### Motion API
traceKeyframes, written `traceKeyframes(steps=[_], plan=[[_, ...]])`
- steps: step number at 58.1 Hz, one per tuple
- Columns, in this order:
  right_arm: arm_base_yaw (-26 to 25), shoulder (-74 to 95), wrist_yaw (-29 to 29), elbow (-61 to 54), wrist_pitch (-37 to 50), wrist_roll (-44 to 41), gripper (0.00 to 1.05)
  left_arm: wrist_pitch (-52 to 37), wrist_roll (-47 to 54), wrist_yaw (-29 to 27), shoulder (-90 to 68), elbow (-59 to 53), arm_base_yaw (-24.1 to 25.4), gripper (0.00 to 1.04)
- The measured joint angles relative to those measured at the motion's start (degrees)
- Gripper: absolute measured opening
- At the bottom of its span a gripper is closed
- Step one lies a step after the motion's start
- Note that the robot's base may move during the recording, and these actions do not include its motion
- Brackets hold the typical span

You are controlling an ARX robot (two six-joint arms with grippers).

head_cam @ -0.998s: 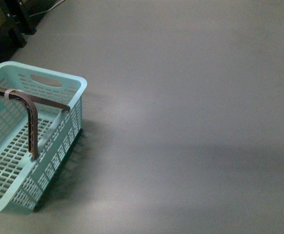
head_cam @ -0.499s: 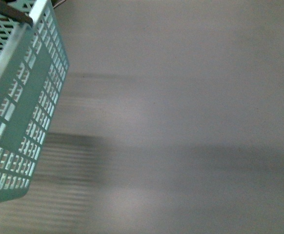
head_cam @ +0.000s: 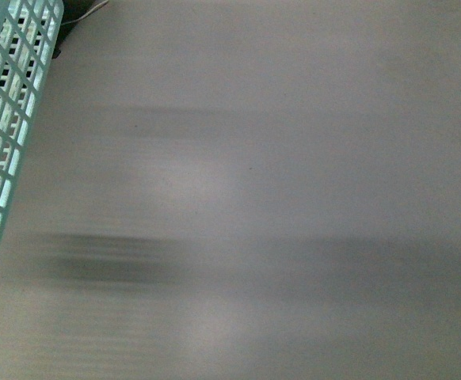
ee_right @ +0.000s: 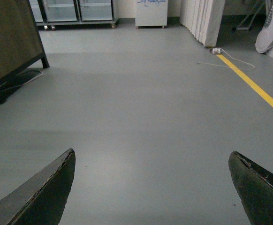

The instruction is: Pick lemon and mango into basket

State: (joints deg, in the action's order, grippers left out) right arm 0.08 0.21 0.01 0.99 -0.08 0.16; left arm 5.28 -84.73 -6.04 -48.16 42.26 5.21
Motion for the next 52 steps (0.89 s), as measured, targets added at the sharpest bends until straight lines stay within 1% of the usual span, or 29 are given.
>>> traceKeyframes(steps=[52], plan=[[0.0,0.0,0.02,0.0,0.0,0.0,0.96,0.26,0.04,-0.09,-0.02,0.0,-0.15,0.07]])
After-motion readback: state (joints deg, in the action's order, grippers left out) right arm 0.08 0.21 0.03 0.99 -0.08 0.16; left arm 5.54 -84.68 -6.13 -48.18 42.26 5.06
